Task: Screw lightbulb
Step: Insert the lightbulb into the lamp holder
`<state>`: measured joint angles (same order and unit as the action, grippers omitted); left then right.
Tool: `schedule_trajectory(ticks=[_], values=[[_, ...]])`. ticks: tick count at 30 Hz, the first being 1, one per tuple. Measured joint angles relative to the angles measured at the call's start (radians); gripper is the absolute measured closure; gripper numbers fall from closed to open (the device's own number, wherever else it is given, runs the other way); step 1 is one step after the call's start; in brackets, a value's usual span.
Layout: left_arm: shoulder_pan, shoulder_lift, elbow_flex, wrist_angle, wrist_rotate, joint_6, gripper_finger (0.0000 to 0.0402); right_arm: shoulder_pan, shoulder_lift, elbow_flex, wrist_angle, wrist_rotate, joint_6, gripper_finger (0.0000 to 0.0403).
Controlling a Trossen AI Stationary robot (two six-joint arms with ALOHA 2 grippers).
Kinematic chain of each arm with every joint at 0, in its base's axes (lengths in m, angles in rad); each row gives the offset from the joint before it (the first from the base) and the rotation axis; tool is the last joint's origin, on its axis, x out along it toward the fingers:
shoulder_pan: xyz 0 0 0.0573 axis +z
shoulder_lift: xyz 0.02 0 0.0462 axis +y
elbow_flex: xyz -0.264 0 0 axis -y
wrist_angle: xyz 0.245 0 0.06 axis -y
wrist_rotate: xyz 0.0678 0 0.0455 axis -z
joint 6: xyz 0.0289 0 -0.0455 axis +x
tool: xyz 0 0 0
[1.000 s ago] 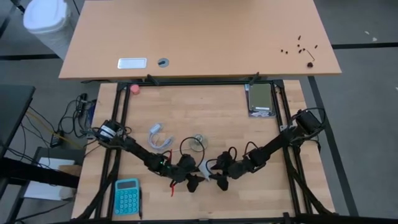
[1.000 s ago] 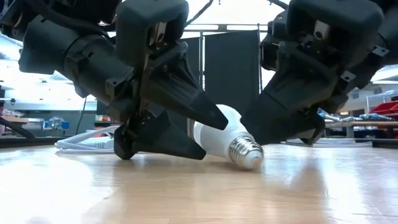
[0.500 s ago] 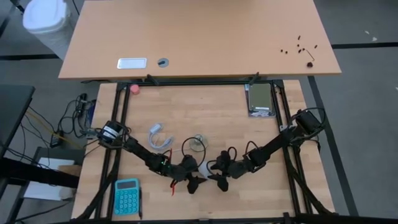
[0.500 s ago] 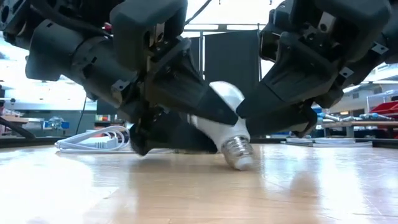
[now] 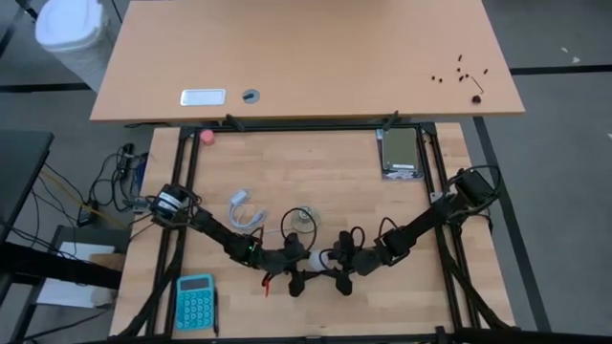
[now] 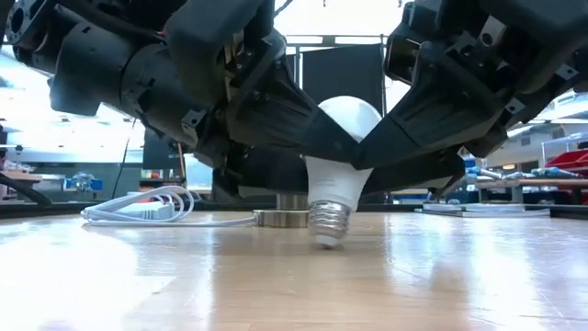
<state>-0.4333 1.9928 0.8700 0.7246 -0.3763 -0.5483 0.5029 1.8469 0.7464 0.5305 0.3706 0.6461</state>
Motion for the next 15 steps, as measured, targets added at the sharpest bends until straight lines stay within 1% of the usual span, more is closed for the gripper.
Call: schedule_trajectory(ticks=[7,12,15], values=[[0.000,-0.010,0.013,0.035,0.002,0.106,0.0153,0.038,-0.001,0.000,0.017,0.051,-0.032,0.0173],[0.007,-0.011,0.045,-0.014,-0.006,0.174,0.0158,0.045,-0.012,0.000,0.015,0.063,-0.048,0.0173],[0.016,-0.014,0.073,-0.050,0.006,0.204,0.0158,0.046,-0.044,-0.002,-0.013,0.069,-0.077,0.0173]])
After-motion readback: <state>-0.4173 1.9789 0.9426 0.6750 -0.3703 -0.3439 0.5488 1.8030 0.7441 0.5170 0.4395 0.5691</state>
